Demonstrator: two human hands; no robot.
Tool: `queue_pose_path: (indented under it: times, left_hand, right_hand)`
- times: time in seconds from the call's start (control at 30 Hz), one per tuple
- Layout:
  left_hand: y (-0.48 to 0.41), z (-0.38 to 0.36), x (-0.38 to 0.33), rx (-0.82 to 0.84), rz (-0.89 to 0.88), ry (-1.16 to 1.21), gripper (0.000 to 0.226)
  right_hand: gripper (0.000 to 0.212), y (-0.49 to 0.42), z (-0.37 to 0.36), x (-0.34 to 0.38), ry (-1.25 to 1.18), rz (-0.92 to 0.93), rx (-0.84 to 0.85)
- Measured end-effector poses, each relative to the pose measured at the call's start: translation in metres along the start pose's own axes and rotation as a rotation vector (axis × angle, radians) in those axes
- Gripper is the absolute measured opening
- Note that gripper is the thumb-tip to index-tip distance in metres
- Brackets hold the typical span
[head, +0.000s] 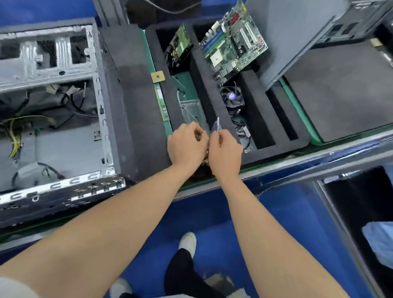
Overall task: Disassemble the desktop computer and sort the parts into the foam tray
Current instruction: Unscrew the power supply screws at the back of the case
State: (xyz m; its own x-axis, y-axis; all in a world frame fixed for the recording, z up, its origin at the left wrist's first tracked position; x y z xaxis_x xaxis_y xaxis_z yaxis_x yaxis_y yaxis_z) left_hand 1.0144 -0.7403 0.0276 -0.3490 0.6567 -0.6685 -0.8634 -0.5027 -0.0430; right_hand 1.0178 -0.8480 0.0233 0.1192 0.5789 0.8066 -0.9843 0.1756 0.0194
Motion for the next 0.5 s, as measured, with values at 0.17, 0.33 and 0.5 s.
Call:
queue_pose_path:
  times: [0.17,0.33,0.5]
  left_hand:
    - [-0.003,-0.007,0.012,-0.015,-0.134,-0.171,0.013]
    - [-0.002,-0.009,0.016,-0.018,-0.196,-0.242,0.01]
    - [0.0,-0.009,0.015,-0.016,-0.21,-0.244,0.009]
  right_hand:
    - [0.038,-0.015,-0.007,-0.004,0.002,-0.053,0.006]
    - [0.037,-0.016,-0.012,-0.005,-0.001,-0.081,0.006]
    - [0.037,-0.014,-0.008,-0.003,0.005,-0.059,0.01]
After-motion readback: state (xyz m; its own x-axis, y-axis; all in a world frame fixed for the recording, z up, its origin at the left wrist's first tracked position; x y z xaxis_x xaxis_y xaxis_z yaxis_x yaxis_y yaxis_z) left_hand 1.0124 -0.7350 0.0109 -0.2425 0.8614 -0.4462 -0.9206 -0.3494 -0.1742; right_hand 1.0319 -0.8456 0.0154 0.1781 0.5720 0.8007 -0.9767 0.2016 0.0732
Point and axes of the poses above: each hand's wrist, its own y-axis away from the middle knuckle, its own z-axis out of the back of the hand, x = y × z, the point moved 1 cm from there along -y, towards the middle knuckle, and after that the axes turned 5 degrees about -x, right-handed, at the moved point
